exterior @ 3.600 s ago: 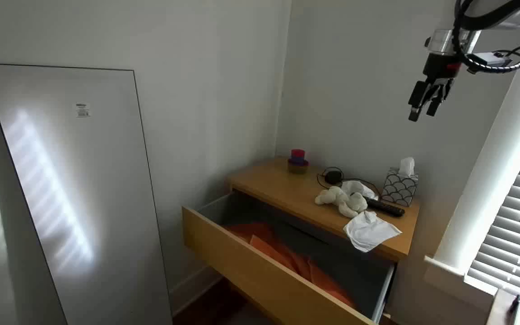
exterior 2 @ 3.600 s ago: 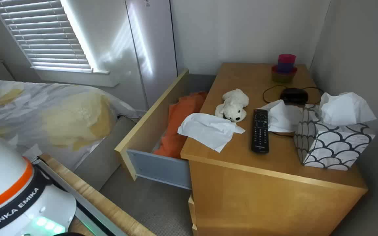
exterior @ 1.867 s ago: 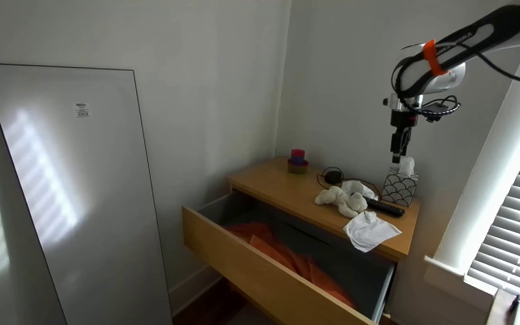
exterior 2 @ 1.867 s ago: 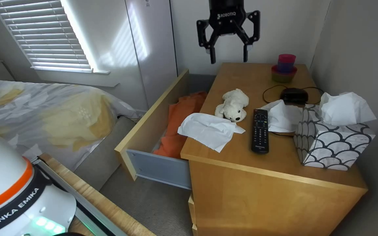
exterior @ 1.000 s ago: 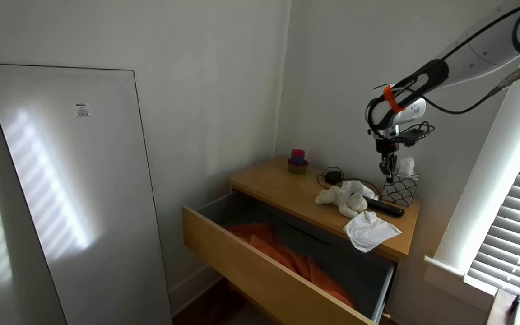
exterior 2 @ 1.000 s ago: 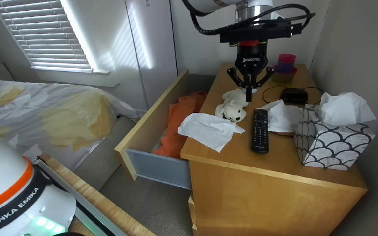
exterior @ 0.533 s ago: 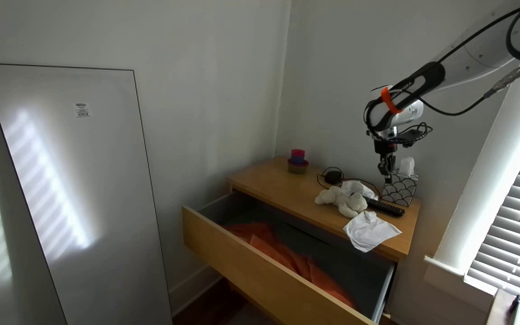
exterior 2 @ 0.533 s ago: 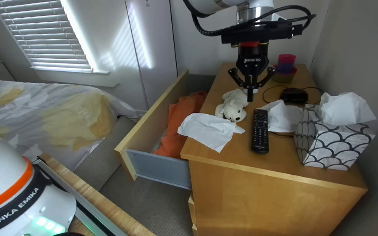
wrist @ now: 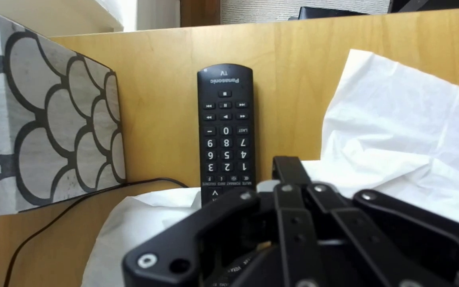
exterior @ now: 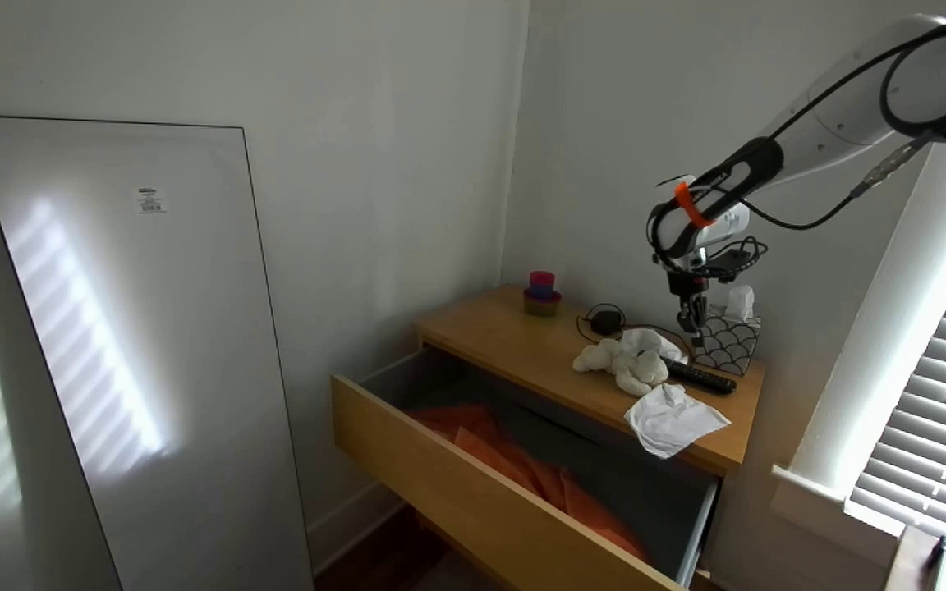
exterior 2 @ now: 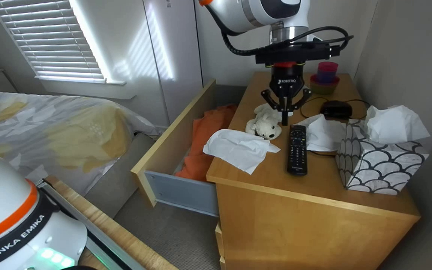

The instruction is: Press a button on the black remote

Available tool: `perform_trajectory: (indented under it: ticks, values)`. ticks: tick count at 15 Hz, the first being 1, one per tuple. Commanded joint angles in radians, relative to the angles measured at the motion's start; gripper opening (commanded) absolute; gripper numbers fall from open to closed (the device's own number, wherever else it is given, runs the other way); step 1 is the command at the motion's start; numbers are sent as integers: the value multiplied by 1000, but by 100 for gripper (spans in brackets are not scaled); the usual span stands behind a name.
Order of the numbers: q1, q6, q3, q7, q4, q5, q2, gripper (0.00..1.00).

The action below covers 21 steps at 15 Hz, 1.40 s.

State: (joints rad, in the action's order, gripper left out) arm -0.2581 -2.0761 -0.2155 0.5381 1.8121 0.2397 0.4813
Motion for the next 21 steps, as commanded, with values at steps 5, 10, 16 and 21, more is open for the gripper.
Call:
perform_trajectory:
  ticks: [5, 10, 16, 21]
  values:
    - [-28, 34, 20, 9, -153, 76, 160, 0]
    - [-32, 46, 29, 5, -218, 73, 223, 0]
    - [-36, 84, 40, -2, -287, 62, 278, 0]
    - [-34, 131, 46, -7, -323, 63, 310, 0]
